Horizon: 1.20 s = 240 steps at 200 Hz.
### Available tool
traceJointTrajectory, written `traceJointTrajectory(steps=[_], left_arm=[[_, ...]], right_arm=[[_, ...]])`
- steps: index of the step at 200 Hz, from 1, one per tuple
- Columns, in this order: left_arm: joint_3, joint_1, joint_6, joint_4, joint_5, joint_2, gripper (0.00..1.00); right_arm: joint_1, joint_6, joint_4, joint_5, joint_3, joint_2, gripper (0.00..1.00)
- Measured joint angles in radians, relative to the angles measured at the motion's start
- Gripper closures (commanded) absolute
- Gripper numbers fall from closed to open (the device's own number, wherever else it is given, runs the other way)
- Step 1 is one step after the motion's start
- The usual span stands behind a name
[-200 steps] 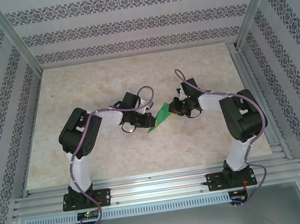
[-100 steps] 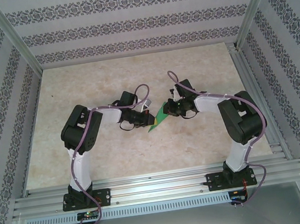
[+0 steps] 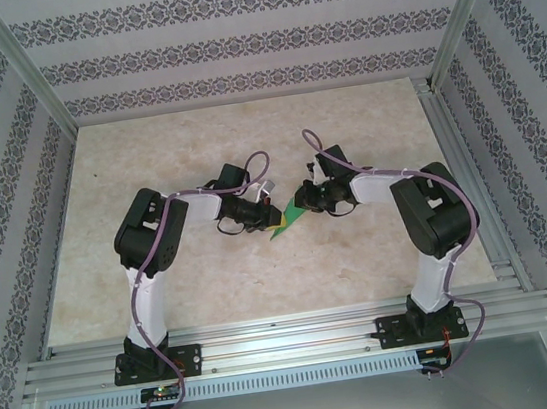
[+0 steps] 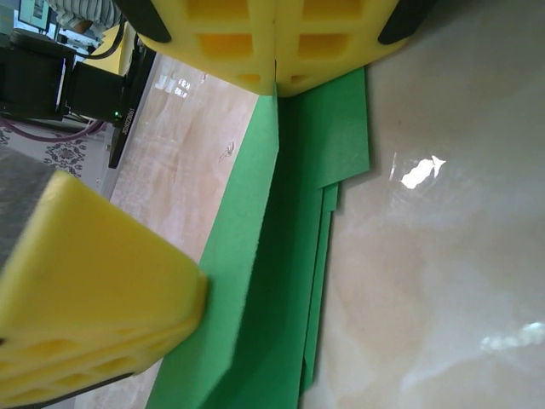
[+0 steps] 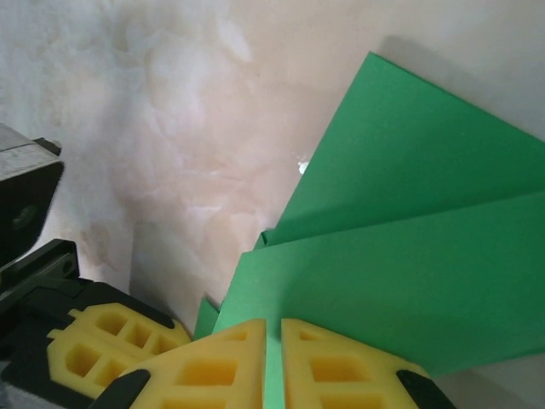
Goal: Fold a paper plane with a square sheet of paper (fold left side to right side)
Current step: Fold the wing for the fifth time at the center of the table.
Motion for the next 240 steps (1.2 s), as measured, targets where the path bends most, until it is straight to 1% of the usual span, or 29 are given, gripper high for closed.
traceJointTrajectory(steps=[64,69,77,89,101,112,120,133,142,156,173,198,210,240], left_arm=[[0.011,0.003,0.005,-0.026,-0.006,0.003,1.00],[0.012,0.003,0.008,-0.027,-0.007,0.003,0.98],[0.013,0.004,0.016,-0.033,-0.012,0.002,0.98],[0.014,0.005,0.037,-0.042,-0.038,-0.008,0.95],[0.014,0.007,0.066,-0.055,-0.096,-0.027,0.94],[0.013,0.015,0.096,-0.073,-0.153,-0.053,0.92],[0.013,0.021,0.114,-0.085,-0.190,-0.074,0.88],[0.003,0.031,0.138,-0.102,-0.243,-0.114,0.87],[-0.011,0.039,0.149,-0.110,-0.269,-0.142,0.87],[-0.041,0.048,0.164,-0.116,-0.302,-0.186,0.81],[-0.077,0.053,0.183,-0.117,-0.323,-0.228,0.77],[-0.123,0.051,0.223,-0.118,-0.326,-0.284,0.65],[-0.126,0.047,0.247,-0.124,-0.333,-0.300,0.61],[-0.093,0.014,0.306,-0.143,-0.356,-0.293,0.59]], right_arm=[[-0.006,0.012,0.003,0.001,0.002,0.027,0.88],[-0.008,0.016,0.003,0.000,0.002,0.027,0.88],[-0.012,0.019,0.005,-0.001,0.001,0.028,0.89],[-0.015,0.024,0.015,-0.008,-0.003,0.031,0.88],[-0.016,0.025,0.026,-0.011,-0.008,0.031,0.89],[-0.016,0.027,0.032,-0.014,-0.010,0.032,0.89],[-0.016,0.027,0.038,-0.019,-0.010,0.034,0.89],[-0.016,0.027,0.041,-0.019,-0.010,0.035,0.89],[-0.019,0.027,0.042,-0.019,-0.010,0.035,0.89],[-0.024,0.027,0.042,-0.019,-0.010,0.035,0.89],[-0.029,0.028,0.042,-0.019,-0.010,0.035,0.89],[-0.029,0.034,0.043,-0.019,-0.010,0.036,0.89],[-0.029,0.037,0.044,-0.019,-0.010,0.037,0.89],[-0.029,0.044,0.045,-0.019,-0.010,0.037,0.89]])
